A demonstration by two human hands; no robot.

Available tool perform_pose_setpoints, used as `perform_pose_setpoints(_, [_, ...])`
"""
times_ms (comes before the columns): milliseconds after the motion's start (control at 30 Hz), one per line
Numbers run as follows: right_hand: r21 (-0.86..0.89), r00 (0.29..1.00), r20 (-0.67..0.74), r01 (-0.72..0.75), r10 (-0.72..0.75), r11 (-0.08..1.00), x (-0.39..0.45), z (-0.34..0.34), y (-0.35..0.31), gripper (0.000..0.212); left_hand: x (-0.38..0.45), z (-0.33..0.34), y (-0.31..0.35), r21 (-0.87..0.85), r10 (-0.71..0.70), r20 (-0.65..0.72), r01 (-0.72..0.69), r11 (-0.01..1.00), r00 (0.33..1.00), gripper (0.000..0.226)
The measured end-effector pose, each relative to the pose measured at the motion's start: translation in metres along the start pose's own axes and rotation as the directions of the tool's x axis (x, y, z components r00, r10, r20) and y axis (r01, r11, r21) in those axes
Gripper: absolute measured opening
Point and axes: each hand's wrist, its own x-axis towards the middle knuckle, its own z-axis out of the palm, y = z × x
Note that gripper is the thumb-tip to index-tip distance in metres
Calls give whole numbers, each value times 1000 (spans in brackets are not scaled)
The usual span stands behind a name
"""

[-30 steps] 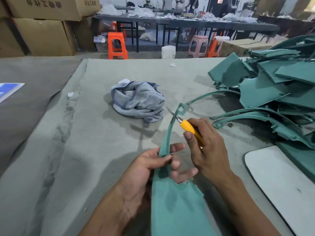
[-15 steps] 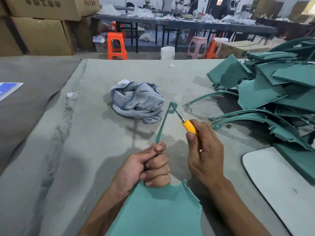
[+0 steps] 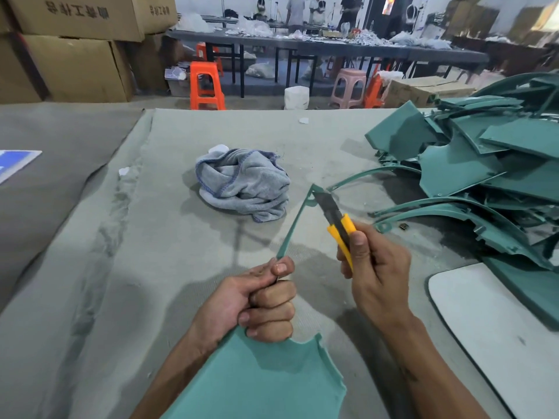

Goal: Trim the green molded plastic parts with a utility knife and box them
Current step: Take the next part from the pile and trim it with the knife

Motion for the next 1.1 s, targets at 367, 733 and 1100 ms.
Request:
perform_pose_setpoints(367, [38,999,-32,12,-11,999,5,-9,10,34,-2,-3,1,-2,-93,67,93,996,993,9])
perform_pose_setpoints(733, [128,972,-153,-162,180,979,3,1,-3,40,-4,1,-1,95,-95,140,82,992,986,8])
perform_pose_setpoints(1100, [490,936,6,-310,352,815,-5,17,-29,56,-1,-6,-2,132,-113,191,89,987,975,9])
